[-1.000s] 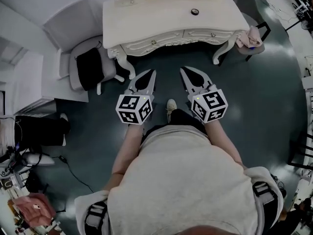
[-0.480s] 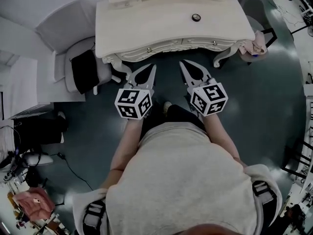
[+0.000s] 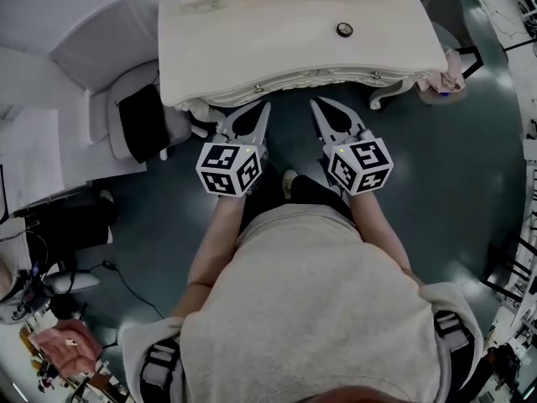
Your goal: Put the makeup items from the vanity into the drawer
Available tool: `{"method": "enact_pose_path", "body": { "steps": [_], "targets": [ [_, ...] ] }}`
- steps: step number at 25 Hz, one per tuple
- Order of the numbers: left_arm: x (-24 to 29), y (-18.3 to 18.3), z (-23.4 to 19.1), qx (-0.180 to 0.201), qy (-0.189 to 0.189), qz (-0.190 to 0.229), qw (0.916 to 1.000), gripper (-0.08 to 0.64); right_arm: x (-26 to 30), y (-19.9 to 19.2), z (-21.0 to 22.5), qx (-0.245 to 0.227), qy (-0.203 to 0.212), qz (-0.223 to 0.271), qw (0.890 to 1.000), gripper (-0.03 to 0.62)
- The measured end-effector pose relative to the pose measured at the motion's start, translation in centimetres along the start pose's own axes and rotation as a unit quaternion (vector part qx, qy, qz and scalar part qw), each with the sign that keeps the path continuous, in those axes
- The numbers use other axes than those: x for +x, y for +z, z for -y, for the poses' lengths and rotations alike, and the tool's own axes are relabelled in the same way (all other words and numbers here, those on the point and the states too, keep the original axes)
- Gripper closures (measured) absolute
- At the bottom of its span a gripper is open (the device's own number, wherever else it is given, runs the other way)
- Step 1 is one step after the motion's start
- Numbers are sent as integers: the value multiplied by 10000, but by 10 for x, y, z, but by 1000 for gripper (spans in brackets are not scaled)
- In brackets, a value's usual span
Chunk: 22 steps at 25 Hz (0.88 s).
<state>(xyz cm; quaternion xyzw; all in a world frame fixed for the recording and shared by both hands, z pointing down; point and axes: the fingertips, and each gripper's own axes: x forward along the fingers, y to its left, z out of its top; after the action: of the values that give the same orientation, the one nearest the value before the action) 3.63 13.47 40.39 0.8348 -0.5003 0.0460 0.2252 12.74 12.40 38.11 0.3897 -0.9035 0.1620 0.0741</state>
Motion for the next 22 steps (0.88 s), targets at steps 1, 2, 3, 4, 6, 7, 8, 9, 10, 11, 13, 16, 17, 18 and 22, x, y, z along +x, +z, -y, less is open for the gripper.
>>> {"method": "enact_pose_path", "body": {
  "steps": [1,2,3,4,6,7,8,9,10,11,13,16,17,18,22],
  "targets": [
    [5,2,-6,15,-31,-33,10000,551,7,2,4,25,-36,2,10000,600],
    [10,5,-13,32,-54,-61,10000,549,15,4,8,40,-76,5,10000,600],
    [15,8,-21,46,-71,-83,9999,551,24,7,12,50,-109,12,9999,600],
    [20,11,-30,52,-81,-104,9999,551,34,10,15,59,-129,21,9999,600],
    [32,20,-49,40,-90,-146,9998,549,56,17,20,66,-141,17,9999,600],
    [38,25,-59,31,-99,-157,9998,551,67,20,23,51,-148,1,9999,600],
    [44,32,-67,33,-118,-158,9998,549,79,24,26,20,-160,-15,9999,600],
    [51,38,-75,53,-148,-155,9998,551,90,28,29,-22,-174,-21,9998,600],
    [57,43,-83,82,-186,-156,9997,551,102,33,32,-57,-196,-16,9998,600],
    [64,48,-90,107,-233,-169,9995,551,113,37,36,-78,-232,-2,9997,600],
    [77,55,-102,137,-353,-223,9990,551,132,45,42,-85,-343,22,9994,600],
    [92,64,-122,204,-525,-332,9979,549,158,52,48,-87,-471,-4,9989,600],
    [98,68,-128,210,-584,-358,9974,549,165,54,50,-96,-512,-18,9986,600],
    [104,72,-134,207,-647,-369,9970,549,172,56,52,-110,-563,-26,9984,600],
    [118,87,-149,259,-893,-364,9950,549,190,66,58,-108,-771,37,9970,600]
  ]
}}
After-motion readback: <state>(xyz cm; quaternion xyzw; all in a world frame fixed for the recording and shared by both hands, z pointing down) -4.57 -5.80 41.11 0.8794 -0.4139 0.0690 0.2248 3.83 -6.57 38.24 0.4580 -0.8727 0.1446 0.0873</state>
